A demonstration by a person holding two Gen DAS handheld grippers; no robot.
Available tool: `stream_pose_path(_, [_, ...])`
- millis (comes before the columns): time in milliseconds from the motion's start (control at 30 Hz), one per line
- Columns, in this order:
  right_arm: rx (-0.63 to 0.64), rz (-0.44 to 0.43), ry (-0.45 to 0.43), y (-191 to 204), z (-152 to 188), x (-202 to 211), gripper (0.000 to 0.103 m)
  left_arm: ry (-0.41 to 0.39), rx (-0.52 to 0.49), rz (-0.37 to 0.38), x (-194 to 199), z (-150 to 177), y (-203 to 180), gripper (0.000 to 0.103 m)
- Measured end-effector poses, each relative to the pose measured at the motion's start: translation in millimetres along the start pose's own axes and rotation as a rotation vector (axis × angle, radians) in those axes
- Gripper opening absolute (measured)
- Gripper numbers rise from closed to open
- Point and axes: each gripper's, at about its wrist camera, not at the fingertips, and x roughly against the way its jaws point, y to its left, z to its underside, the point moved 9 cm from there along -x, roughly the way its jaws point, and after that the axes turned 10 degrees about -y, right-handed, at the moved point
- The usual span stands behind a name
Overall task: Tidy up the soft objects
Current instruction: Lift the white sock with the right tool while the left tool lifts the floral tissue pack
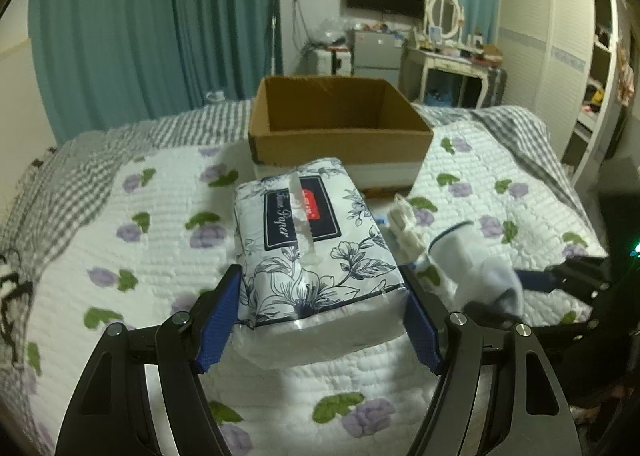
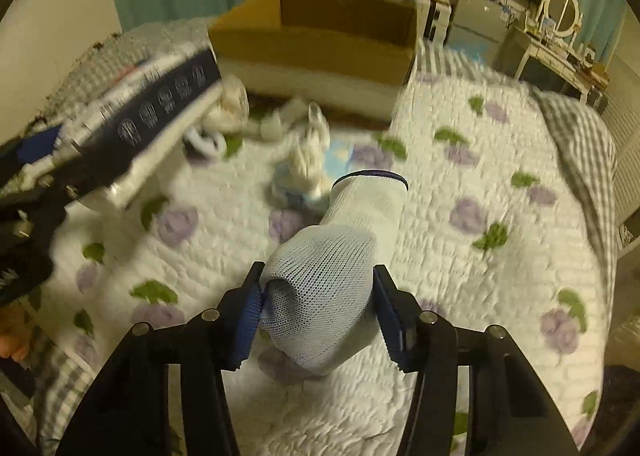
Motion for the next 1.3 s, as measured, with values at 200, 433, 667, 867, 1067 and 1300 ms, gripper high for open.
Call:
stream_pose_path(200, [0.022, -0.009, -0.108, 0, -60, 26, 0.052, -0.059, -0.051, -0.029, 8, -41, 0, 0.073])
stream_pose_path(433, [0.045, 0.015, -0.204, -7, -125, 40, 0.052, -0.084, -0.038, 0.019, -7, -86, 4, 0.042])
stream_pose_path(667, [0.011, -0.011, -0.192, -15, -130, 19, 0.052, 0.022, -0.027, 0.078, -43, -71, 10, 0.041])
stream_pose_path(867, [0.004, -0.015, -0.143, -21, -97, -2, 0.052, 0.082, 0.005, 0.063, -35, -18, 5, 0.083])
stream_pose_path(1067, [0.02, -0.002, -0.163, -18, -89, 9, 0.052, 0.143, -0.015, 0.051, -10, 22, -13, 0.083])
stream_pose_path(1300, [0.005, 0.0, -0.162, -19, -75, 21, 0.052, 0.272, 0.019, 0.048, -1, 69, -30, 0.083])
